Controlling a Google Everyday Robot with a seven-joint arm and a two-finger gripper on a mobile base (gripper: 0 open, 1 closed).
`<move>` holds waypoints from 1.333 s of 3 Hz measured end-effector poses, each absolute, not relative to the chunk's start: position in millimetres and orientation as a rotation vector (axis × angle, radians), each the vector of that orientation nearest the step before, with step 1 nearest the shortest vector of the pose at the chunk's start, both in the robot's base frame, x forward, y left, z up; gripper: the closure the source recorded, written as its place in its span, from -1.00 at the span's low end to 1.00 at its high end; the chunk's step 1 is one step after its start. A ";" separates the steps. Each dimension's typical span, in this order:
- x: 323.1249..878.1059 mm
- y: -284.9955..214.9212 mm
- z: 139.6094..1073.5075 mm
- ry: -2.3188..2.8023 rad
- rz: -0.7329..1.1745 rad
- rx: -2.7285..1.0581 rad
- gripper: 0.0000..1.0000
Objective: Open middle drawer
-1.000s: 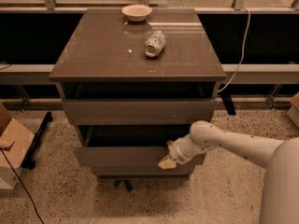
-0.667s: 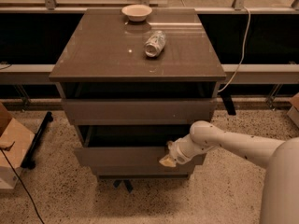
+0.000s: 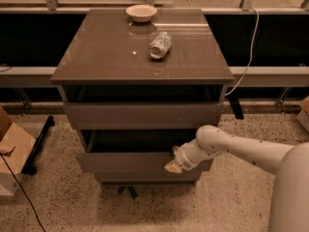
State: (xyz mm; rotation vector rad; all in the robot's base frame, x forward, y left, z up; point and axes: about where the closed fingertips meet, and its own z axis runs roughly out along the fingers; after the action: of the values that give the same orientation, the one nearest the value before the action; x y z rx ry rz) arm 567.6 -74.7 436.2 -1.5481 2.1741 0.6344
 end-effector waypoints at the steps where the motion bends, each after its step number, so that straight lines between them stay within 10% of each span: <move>1: 567.2 -74.1 435.6 2.174 0.636 -1.549 0.21; 4: 567.2 -74.1 436.8 2.174 0.636 -1.549 -1.00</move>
Offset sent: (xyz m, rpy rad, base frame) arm 0.0197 0.0104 0.0137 -0.0788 -0.0438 0.0667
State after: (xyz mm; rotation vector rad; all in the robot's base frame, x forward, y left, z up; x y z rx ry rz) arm 567.2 -74.1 436.8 -1.5493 2.1740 0.6361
